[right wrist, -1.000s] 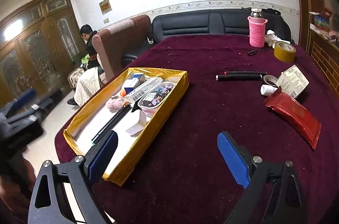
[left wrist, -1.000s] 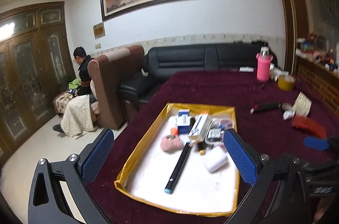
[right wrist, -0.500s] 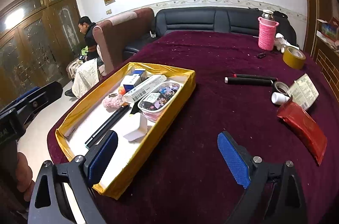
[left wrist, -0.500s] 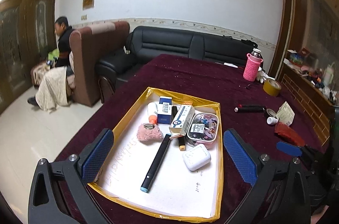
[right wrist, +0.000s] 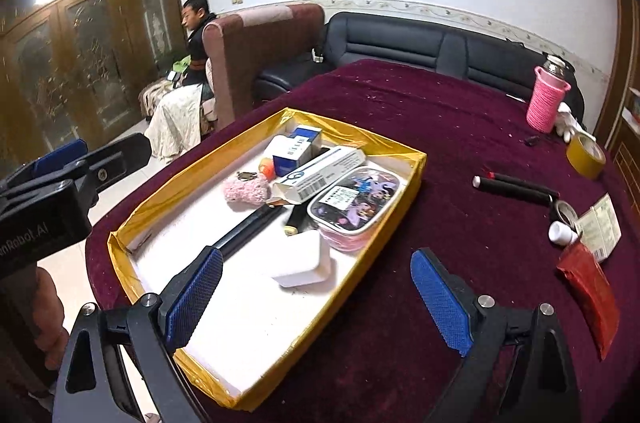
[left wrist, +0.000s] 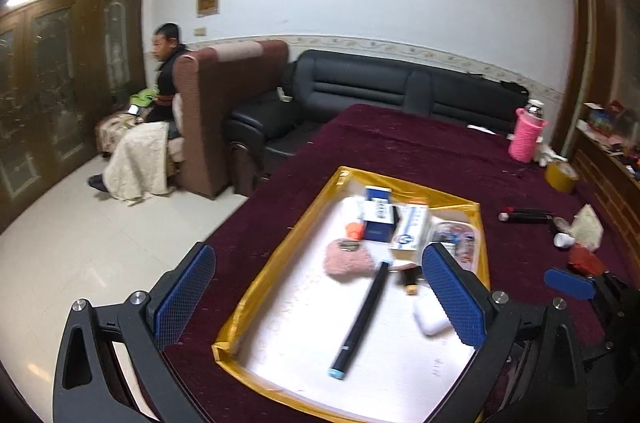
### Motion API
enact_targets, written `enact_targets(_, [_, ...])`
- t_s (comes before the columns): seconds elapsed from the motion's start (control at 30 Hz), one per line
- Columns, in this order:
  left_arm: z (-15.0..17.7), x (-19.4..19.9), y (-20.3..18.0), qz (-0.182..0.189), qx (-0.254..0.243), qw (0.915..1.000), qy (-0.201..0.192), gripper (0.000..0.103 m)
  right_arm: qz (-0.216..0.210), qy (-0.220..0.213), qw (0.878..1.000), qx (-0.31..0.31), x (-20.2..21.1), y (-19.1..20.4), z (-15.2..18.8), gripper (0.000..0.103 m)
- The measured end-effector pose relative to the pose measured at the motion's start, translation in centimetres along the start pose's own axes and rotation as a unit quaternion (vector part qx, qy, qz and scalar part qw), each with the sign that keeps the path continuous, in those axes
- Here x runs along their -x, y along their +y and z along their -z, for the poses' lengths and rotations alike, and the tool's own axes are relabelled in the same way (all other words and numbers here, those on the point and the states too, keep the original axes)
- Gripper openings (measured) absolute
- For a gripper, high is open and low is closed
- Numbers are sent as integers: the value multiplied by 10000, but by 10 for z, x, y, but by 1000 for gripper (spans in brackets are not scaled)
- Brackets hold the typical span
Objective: Organize objects
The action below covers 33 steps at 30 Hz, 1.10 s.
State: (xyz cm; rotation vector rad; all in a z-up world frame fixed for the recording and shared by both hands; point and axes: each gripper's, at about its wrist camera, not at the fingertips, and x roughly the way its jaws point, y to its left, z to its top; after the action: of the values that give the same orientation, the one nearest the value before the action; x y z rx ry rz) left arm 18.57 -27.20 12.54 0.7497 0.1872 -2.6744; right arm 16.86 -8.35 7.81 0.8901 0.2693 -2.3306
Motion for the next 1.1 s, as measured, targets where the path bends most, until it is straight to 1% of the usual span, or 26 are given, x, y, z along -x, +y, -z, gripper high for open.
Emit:
enact_targets(0.2, [5, -11, 12, -95, 96, 9998, 166, 103, 52, 137, 9998, 146, -14, 14, -5, 98])
enact_targets(0.3, [7, -17, 16, -200, 106, 9994, 267, 103, 99, 207, 9995, 229, -20, 22, -7, 98])
enact_targets(0.43, [11, -23, 17, -224, 53, 9990, 394, 103, 307, 357, 9983, 357, -32, 32, -11, 98])
enact_targets(0.57, [13, -28, 18, -208, 19, 9986, 493, 103, 461, 475, 9972, 346, -41, 35, -16, 98])
enact_targets(0.67, [14, -31, 19, -264, 43, 9982, 545, 103, 645, 458, 9965, 282, -44, 34, -19, 98])
enact_targets(0.8, [14, -36, 21, -341, 85, 9973, 651, 103, 915, 378, 9945, 353, -45, 34, -20, 98])
enact_targets(1.1, [16, -41, 14, -350, 41, 9962, 799, 103, 927, 454, 9937, 435, -51, 34, -17, 98])
